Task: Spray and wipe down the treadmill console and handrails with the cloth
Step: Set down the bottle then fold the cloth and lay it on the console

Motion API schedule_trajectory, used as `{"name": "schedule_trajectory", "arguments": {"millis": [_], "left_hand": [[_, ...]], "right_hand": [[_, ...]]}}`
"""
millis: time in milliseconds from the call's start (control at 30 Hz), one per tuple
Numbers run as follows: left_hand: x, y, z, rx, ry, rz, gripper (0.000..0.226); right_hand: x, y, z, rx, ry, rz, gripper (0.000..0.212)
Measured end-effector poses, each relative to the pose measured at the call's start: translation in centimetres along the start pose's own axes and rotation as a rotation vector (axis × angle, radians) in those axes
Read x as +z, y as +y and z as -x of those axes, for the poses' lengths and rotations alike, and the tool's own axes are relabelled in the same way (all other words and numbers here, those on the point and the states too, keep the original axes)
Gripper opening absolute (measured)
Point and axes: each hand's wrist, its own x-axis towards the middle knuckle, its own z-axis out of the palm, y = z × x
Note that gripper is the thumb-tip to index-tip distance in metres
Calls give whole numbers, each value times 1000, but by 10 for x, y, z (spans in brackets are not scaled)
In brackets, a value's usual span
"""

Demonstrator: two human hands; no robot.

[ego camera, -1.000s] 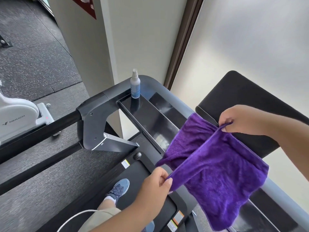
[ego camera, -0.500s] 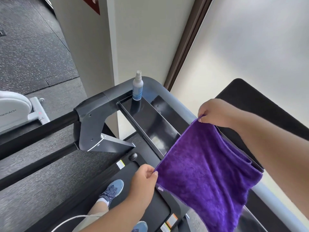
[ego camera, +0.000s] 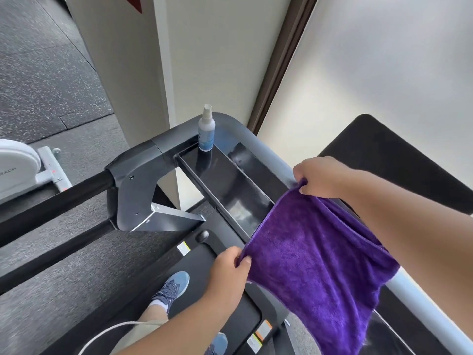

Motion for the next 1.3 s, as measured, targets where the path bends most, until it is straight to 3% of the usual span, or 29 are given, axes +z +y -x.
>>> {"name": "schedule_trajectory", "arguments": {"millis": [67, 167, 267, 400, 567, 667, 800, 933, 1100, 1300], "left_hand": [[-9, 6, 4, 83, 35, -97, 31], [-32, 23, 11, 188, 15, -184, 26], [-67, 56, 16, 304, -55, -300, 20], [-113, 123, 22, 490, -85, -456, 17], [-153, 217, 19, 802, -8, -644, 15], [-172, 273, 15, 980, 12, -702, 20], [-187, 325, 4, 1098, -3, -567, 22], [-181, 344, -1, 1122, -52, -297, 21], [-174, 351, -3, 1189, -50, -237, 25], [-175, 345, -5, 1137, -163, -233, 25]], "right_hand": [[0, 2, 6, 10, -12, -5, 9], [-3, 11, 27, 67, 36, -230, 21], [-17, 29, 70, 111, 108, -409, 11], [-42, 56, 141, 196, 182, -517, 22], [-68, 78, 218, 305, 262, -543, 12], [-83, 84, 255, 357, 422, -738, 7], [-98, 82, 287, 279, 695, -1210, 10], [-102, 61, 299, 263, 868, -1471, 20], [-99, 23, 307, 416, 1100, -1385, 23], [-86, -18, 319, 516, 1122, -1386, 18]]}}
